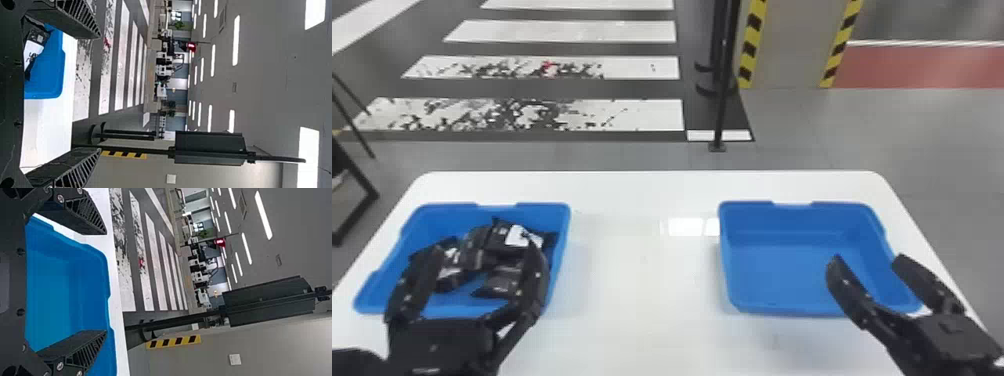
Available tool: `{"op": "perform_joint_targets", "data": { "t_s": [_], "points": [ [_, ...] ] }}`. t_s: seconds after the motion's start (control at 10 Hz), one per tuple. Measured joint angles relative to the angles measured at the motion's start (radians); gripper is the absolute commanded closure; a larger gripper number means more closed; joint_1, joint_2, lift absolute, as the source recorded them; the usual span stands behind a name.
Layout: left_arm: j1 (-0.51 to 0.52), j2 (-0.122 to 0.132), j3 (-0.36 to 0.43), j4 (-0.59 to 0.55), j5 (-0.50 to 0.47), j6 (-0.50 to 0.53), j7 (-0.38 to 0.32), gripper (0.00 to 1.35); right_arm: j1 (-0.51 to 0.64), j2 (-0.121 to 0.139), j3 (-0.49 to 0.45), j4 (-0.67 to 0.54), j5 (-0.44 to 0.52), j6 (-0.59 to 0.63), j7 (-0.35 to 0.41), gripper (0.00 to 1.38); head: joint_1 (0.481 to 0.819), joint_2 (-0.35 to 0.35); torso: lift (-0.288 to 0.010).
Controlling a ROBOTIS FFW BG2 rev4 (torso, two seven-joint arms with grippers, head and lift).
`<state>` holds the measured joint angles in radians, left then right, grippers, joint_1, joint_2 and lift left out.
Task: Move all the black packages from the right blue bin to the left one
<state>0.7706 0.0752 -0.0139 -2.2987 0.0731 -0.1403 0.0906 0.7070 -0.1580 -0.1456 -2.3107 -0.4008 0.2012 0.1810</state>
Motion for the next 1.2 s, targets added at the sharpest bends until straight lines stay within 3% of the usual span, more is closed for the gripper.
{"op": "perform_joint_targets", "data": {
  "t_s": [1.2],
  "points": [
    [0.002,0.0,0.002,0.001,-0.001,-0.005,-0.006,0.03,0.005,0.0,0.0,0.0,-0.01,0.0,0.0,0.14,0.695,-0.002,-0.132]
  ]
}}
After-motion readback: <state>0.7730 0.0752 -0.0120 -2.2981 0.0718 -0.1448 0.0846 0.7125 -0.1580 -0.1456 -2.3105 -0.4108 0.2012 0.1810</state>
